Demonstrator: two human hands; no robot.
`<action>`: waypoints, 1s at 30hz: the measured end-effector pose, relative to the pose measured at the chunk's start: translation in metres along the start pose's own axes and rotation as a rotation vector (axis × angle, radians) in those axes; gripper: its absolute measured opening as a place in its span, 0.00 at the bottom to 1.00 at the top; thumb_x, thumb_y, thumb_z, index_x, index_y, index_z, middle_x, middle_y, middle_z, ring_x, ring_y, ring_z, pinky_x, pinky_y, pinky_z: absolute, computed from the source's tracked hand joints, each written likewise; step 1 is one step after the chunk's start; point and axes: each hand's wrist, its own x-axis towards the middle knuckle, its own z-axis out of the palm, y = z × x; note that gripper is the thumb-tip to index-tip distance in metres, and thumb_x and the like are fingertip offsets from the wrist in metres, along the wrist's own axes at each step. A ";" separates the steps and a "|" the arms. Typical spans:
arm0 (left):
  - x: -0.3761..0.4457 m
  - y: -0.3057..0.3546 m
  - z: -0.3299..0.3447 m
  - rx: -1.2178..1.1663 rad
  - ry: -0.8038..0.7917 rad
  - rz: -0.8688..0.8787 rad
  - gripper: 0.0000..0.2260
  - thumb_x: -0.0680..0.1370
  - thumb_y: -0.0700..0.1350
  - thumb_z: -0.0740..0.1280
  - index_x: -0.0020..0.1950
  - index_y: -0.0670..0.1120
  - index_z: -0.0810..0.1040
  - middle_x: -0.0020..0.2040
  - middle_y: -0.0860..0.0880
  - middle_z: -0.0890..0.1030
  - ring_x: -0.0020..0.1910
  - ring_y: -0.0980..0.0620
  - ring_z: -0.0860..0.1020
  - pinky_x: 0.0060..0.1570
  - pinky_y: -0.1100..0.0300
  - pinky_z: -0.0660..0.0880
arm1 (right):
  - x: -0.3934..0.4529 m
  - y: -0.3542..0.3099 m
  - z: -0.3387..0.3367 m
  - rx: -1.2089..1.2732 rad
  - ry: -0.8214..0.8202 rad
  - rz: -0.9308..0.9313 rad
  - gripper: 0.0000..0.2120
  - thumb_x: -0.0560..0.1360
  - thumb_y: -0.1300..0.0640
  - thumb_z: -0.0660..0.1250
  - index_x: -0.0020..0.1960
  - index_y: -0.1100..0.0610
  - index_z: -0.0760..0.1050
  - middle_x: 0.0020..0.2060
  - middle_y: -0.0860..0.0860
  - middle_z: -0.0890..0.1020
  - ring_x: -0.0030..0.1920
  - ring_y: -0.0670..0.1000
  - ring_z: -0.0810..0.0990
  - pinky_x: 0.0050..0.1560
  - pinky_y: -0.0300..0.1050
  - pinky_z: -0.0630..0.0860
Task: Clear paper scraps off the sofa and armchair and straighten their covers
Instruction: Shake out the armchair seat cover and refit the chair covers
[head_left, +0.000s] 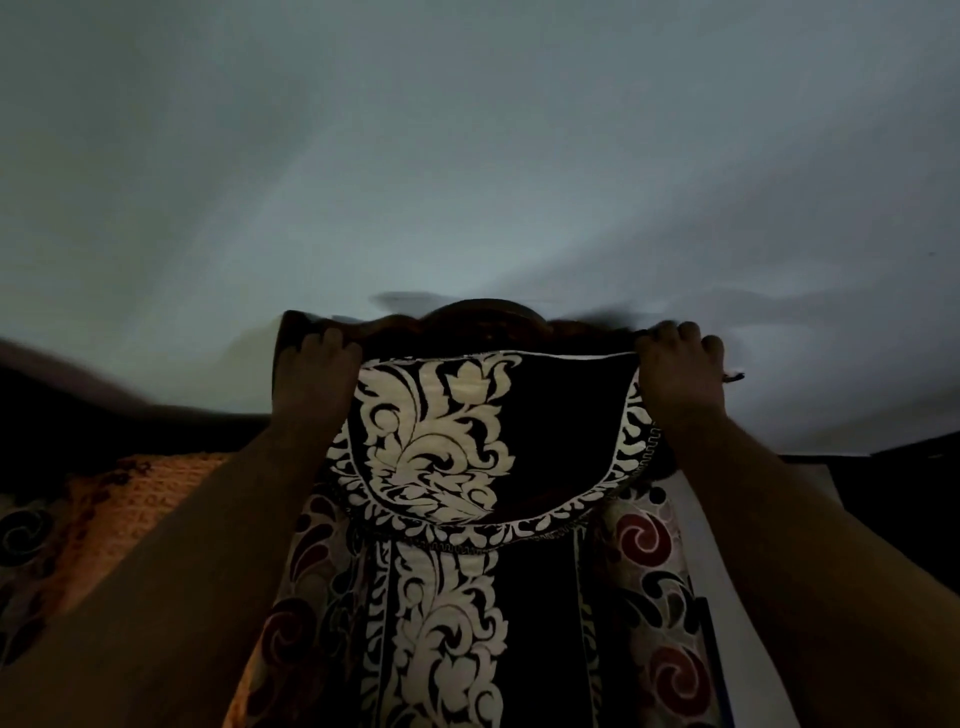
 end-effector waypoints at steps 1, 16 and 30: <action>0.001 0.001 0.005 0.016 0.055 -0.010 0.13 0.68 0.38 0.75 0.50 0.41 0.78 0.49 0.37 0.76 0.46 0.36 0.76 0.42 0.45 0.72 | 0.000 -0.002 0.005 0.012 0.024 0.012 0.15 0.70 0.62 0.63 0.56 0.58 0.79 0.53 0.60 0.77 0.56 0.64 0.73 0.55 0.58 0.68; -0.053 0.096 0.069 -0.261 -0.349 0.277 0.43 0.78 0.66 0.63 0.83 0.54 0.41 0.82 0.48 0.38 0.82 0.45 0.44 0.77 0.39 0.45 | -0.068 -0.124 0.056 0.415 -0.330 -0.339 0.42 0.78 0.39 0.63 0.81 0.42 0.39 0.82 0.51 0.44 0.81 0.55 0.41 0.78 0.66 0.46; -0.051 0.047 0.084 -0.322 -0.443 0.030 0.45 0.76 0.67 0.64 0.82 0.55 0.39 0.82 0.50 0.36 0.81 0.46 0.42 0.77 0.37 0.50 | -0.063 -0.047 0.085 0.407 -0.411 -0.020 0.50 0.76 0.37 0.67 0.81 0.50 0.36 0.81 0.52 0.38 0.81 0.55 0.40 0.77 0.65 0.52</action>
